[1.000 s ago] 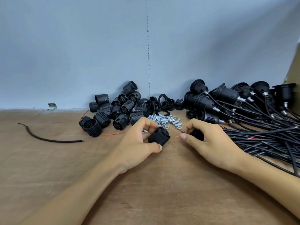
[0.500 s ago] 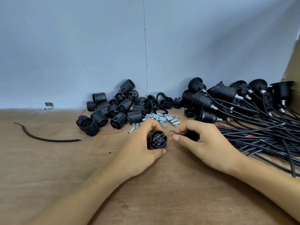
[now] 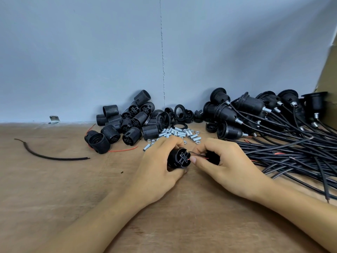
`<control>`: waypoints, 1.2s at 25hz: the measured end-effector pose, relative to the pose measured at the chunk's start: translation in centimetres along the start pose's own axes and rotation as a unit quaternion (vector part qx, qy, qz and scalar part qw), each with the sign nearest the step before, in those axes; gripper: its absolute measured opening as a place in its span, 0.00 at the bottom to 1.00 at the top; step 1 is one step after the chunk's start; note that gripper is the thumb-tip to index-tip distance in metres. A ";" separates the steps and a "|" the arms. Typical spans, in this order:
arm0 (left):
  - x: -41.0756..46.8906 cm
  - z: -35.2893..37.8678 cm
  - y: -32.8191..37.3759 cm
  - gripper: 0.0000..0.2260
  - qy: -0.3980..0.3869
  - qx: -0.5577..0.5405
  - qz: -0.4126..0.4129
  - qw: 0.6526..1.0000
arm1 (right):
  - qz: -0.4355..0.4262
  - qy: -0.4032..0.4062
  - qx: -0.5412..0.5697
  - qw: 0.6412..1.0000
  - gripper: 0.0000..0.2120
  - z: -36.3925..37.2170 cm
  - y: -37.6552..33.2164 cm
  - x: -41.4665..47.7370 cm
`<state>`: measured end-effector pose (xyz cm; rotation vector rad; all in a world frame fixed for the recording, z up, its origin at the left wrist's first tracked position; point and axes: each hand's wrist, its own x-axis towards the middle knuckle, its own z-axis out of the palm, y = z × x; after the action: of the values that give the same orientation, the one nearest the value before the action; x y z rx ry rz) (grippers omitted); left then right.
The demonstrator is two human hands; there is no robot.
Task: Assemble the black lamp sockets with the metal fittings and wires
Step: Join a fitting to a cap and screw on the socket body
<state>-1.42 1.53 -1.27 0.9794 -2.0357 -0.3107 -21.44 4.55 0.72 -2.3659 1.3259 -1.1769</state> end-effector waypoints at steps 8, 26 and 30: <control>0.1 0.0 0.1 0.22 0.007 0.018 -0.006 1.000 | -0.009 0.018 -0.054 0.998 0.04 0.3 -0.2 -0.3; 0.0 0.2 -0.3 0.21 0.000 0.031 0.010 0.999 | 0.059 -0.017 -0.037 0.997 0.05 -0.1 -0.1 -0.1; -0.1 0.4 -0.2 0.23 0.002 0.026 0.015 1.000 | 0.055 -0.016 -0.036 0.998 0.05 0.0 -0.3 -0.2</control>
<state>-1.59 1.41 -1.72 0.9801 -2.0620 -0.2418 -21.36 4.85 0.77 -2.3169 1.4917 -1.0740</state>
